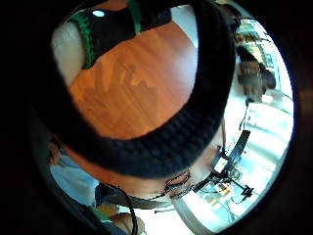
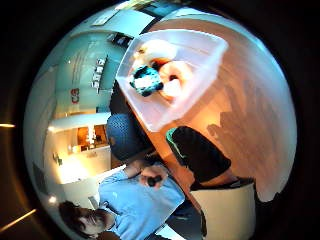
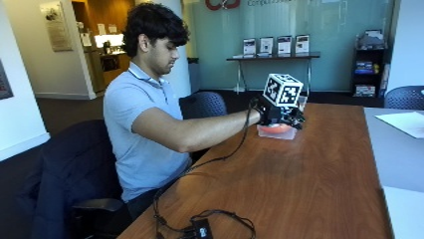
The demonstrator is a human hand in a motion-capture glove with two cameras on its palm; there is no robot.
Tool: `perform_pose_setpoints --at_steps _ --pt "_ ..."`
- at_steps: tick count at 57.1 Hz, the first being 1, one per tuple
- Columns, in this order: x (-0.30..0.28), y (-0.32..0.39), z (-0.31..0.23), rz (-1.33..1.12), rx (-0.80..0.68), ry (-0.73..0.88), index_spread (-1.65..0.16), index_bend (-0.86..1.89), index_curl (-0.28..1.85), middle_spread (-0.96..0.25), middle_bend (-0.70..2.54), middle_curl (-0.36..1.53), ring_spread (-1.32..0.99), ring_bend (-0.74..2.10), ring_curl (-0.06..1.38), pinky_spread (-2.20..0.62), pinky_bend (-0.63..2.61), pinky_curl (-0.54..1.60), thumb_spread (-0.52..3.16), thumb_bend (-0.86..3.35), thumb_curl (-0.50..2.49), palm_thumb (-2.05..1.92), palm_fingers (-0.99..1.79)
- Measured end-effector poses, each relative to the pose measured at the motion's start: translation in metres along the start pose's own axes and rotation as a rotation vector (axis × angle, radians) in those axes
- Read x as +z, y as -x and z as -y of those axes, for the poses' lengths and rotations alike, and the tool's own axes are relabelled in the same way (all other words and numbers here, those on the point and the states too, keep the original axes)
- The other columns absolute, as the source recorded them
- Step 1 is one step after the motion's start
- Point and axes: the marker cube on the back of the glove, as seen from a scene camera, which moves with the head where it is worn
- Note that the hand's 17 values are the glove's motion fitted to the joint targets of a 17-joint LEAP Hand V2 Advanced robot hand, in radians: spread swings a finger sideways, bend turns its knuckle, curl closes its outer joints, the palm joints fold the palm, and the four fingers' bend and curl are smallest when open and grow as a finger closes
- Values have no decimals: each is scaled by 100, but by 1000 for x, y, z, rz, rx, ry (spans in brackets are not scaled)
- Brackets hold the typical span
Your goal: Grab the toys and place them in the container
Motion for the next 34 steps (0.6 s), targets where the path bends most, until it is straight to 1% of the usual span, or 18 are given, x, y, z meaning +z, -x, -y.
perform_pose_setpoints --at_steps 10,17,29,34 --pt "29 -59 -35 70 100 -15 -29 13 16 1 15 33 -2 27 27 3 101 30 136 -2 28 -2 -18" --pt "51 -88 -52 82 138 -57 -29 13 18 1 15 31 -2 25 28 4 97 30 136 -2 28 -2 -16" --pt "89 -123 -66 24 191 -137 -30 17 21 0 15 30 -2 19 28 5 89 29 138 -2 28 -2 -12" --pt "98 -130 -68 22 189 -179 -31 18 23 0 16 30 -2 17 27 6 86 28 139 -2 27 -3 -11"
